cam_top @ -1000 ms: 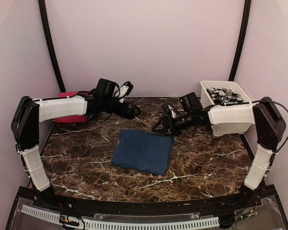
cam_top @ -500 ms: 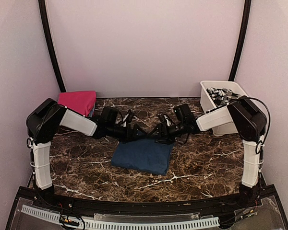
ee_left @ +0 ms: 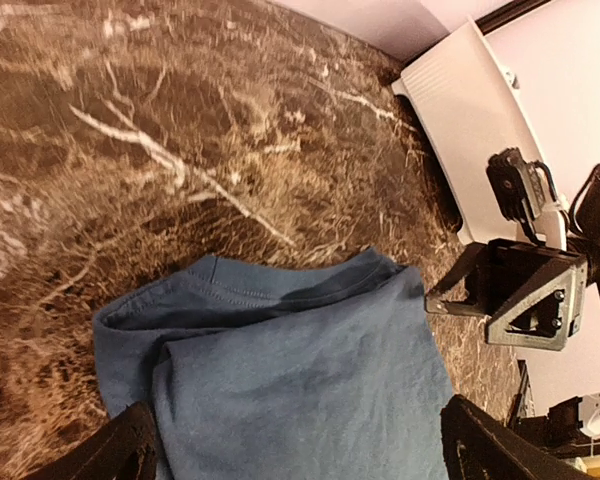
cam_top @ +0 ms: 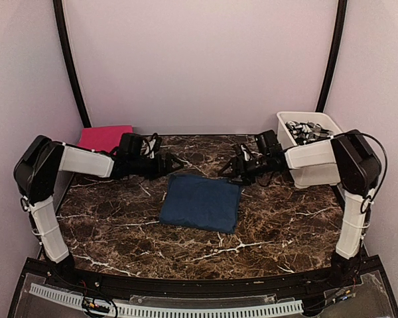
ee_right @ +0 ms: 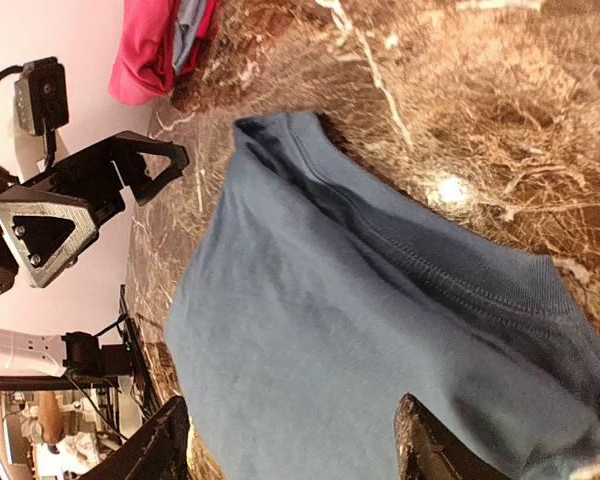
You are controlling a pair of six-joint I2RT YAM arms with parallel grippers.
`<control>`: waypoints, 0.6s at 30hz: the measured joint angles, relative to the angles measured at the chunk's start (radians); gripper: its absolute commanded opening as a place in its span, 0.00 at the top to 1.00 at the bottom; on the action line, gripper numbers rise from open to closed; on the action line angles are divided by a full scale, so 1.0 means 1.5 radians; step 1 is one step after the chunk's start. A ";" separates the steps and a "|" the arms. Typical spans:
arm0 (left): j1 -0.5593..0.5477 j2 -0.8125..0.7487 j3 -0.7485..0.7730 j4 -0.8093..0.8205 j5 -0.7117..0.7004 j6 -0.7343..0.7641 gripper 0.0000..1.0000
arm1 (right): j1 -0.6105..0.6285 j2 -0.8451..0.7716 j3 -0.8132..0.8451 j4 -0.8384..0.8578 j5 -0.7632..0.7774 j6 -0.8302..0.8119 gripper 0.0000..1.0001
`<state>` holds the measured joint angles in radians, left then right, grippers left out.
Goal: Fold and stack the mixed laundry pile
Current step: Smooth out the square-folded T-shirt at the center of the board.
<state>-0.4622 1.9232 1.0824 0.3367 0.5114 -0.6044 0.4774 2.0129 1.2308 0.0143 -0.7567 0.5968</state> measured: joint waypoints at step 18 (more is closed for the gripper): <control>-0.167 -0.264 -0.026 -0.184 -0.299 0.211 0.01 | 0.000 -0.205 -0.215 -0.079 0.135 0.050 0.50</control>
<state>-0.7124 1.5272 1.0439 0.0605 0.0624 -0.2886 0.4778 1.7050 0.9085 -0.1047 -0.5545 0.6724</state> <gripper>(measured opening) 0.989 0.525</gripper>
